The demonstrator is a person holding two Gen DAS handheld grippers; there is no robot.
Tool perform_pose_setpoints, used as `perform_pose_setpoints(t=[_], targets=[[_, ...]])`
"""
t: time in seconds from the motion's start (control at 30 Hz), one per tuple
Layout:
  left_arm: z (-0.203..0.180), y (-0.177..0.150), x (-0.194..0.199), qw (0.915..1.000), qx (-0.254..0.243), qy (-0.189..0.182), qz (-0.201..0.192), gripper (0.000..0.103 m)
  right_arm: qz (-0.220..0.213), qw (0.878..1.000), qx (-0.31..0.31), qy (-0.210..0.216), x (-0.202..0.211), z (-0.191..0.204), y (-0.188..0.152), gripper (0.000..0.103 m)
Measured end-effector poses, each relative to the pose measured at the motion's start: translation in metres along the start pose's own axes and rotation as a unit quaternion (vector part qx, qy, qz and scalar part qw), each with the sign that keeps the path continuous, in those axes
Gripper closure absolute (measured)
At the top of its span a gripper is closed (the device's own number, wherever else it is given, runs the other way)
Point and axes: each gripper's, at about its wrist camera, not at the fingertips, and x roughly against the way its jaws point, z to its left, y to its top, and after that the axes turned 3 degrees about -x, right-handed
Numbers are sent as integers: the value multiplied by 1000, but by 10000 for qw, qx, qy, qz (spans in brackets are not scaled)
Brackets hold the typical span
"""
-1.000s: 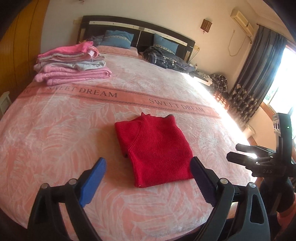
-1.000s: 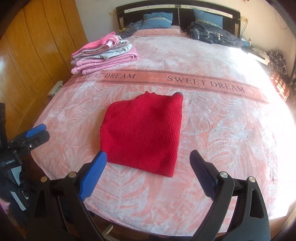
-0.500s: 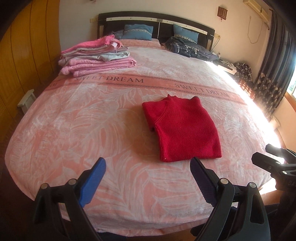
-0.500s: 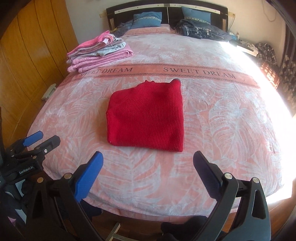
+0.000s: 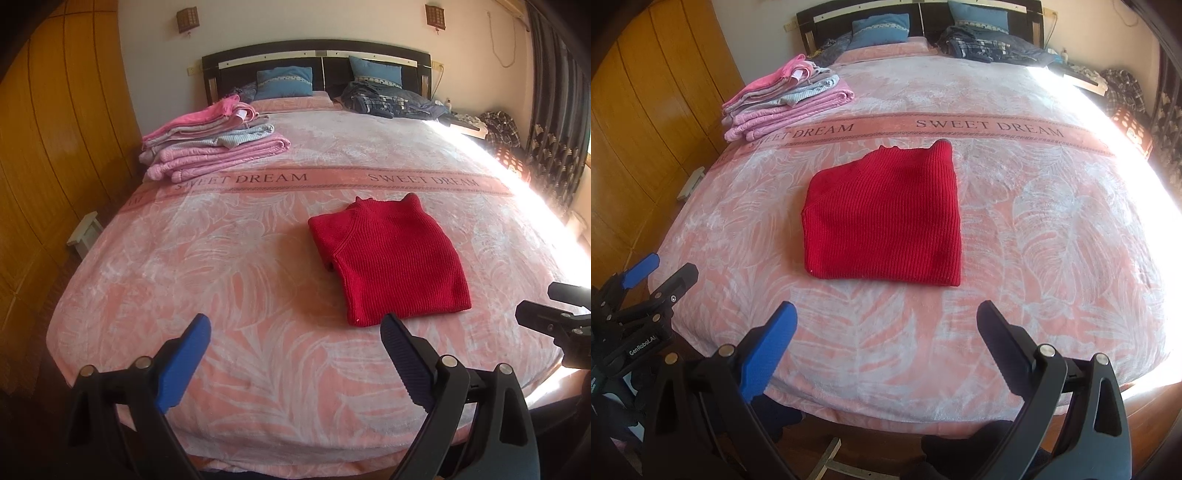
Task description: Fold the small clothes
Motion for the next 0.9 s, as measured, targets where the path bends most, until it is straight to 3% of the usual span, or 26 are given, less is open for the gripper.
perform_pose_setpoints(t=[0.9], targets=[[-13,-15,-28,9981,-159,75,590,9,408,9991,-76,6,-19,-3,-4,6]])
